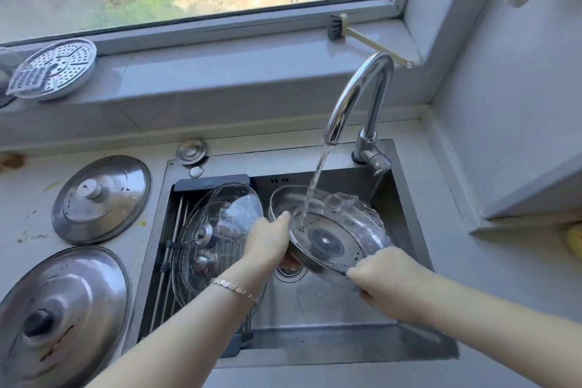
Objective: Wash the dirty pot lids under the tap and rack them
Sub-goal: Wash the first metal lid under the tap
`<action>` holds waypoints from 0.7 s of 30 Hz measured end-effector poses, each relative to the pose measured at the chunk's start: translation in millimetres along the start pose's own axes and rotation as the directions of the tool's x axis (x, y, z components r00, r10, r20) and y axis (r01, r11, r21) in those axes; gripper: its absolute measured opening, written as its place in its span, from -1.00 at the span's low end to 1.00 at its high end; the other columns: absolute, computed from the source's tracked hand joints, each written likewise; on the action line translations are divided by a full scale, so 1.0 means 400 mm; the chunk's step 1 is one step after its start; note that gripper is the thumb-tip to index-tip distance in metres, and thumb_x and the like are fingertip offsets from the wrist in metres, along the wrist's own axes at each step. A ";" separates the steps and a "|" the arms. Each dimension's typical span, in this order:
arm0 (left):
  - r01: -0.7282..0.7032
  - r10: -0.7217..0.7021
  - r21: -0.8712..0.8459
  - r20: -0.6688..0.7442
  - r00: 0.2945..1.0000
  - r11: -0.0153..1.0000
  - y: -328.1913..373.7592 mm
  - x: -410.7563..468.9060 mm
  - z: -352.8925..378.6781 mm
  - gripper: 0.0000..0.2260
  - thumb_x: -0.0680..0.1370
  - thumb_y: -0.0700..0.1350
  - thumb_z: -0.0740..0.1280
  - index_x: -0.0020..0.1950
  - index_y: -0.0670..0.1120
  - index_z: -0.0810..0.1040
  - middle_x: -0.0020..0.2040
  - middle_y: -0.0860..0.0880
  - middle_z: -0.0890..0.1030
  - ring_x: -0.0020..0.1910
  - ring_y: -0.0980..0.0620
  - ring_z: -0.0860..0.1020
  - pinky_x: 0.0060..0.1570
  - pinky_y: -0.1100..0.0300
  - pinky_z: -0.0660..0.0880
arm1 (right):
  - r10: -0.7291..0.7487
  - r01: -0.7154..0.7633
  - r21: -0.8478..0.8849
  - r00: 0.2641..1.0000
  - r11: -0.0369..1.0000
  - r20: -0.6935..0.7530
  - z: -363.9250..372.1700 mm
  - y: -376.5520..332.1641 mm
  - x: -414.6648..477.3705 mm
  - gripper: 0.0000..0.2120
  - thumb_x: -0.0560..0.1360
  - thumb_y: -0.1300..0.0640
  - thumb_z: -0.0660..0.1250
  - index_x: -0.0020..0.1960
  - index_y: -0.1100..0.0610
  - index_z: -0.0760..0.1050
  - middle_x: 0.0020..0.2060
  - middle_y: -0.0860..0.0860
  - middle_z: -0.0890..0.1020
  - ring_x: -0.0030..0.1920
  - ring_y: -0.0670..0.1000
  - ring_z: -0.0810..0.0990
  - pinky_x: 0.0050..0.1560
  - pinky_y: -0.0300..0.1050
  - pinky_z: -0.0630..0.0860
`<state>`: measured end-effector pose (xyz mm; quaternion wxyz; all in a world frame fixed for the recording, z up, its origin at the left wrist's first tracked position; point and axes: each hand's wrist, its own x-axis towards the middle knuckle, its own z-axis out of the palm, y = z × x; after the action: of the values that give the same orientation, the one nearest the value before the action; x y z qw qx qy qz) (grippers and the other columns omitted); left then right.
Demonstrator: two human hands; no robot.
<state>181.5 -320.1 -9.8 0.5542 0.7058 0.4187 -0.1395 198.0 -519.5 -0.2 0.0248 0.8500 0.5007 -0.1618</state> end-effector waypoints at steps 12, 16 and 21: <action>-0.610 0.452 0.231 0.488 0.747 0.758 -0.011 -0.106 0.037 -0.55 0.59 0.14 0.08 -0.32 -0.15 0.43 -0.36 0.06 0.43 -0.34 0.09 0.37 -0.24 0.13 0.33 | -0.026 -0.109 0.473 0.963 0.874 0.269 -0.177 0.071 0.031 -0.49 0.32 0.25 0.28 0.12 -0.25 0.46 -0.11 -0.11 0.59 -0.09 -0.04 0.54 -0.07 0.01 0.55; -0.627 0.573 -0.009 0.417 0.705 0.779 -0.040 -0.119 0.040 -0.66 0.38 0.22 0.19 -0.47 0.03 0.33 -0.58 0.15 0.32 -0.53 0.22 0.25 -0.47 0.34 0.18 | -0.011 -0.046 0.533 0.995 0.845 0.102 -0.229 0.091 0.050 -0.54 0.30 0.31 0.37 0.03 -0.18 0.59 -0.26 -0.33 0.52 -0.12 -0.29 0.49 -0.14 -0.37 0.42; -0.541 0.558 -0.174 0.067 0.827 0.823 -0.012 -0.123 0.045 -0.59 0.47 0.15 0.22 -0.48 -0.06 0.36 -0.63 0.11 0.32 -0.60 0.22 0.24 -0.55 0.35 0.18 | 0.347 0.053 0.807 0.885 0.589 -0.311 -0.201 0.101 0.086 -0.61 0.43 0.34 0.30 0.03 -0.14 0.56 0.06 -0.20 0.51 0.11 -0.33 0.43 0.15 -0.46 0.34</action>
<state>152.5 -357.4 13.1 0.6445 0.7444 0.1739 0.0170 268.3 -494.1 60.8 -0.4558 0.8232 0.2929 -0.1696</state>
